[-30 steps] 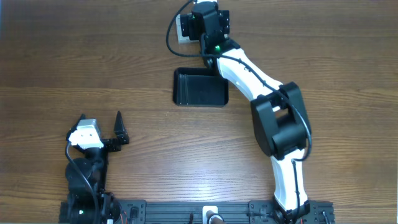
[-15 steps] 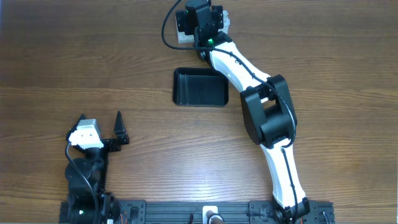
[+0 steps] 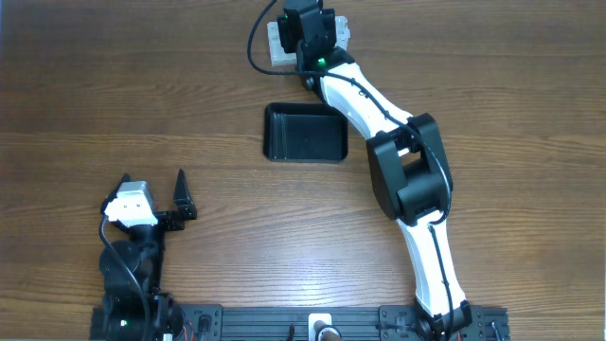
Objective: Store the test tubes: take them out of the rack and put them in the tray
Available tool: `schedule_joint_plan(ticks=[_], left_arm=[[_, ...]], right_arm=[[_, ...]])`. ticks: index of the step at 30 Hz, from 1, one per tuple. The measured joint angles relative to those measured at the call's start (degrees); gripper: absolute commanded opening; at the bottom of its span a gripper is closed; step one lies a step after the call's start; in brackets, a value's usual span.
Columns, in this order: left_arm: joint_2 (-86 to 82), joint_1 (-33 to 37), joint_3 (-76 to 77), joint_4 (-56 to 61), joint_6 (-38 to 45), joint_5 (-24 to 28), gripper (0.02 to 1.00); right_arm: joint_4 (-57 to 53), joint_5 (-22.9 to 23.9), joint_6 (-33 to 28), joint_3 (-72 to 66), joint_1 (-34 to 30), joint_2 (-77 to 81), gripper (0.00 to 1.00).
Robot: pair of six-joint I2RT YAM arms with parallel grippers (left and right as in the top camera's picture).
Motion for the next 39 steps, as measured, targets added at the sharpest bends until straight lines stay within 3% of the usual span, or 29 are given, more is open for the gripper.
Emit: schedule_joint_plan(ticks=[13,24,33,39], left_arm=[[0.0,0.0,-0.02,0.0,0.0,0.0,1.0],[0.0,0.0,0.0,0.0,0.0,0.0,1.0],[0.0,0.0,-0.02,0.02,0.0,0.0,1.0],[0.0,0.0,0.0,0.0,0.0,0.0,1.0]], right_arm=[[1.81,0.0,-0.2,0.07,-1.11,1.6,0.617],[3.08,0.0,-0.33,0.09,-1.11,1.77,0.36],[3.21,-0.02,-0.59,0.09,-1.11,1.77,0.251],[3.23,0.17,-0.79,0.09,-1.18,1.77,0.119]])
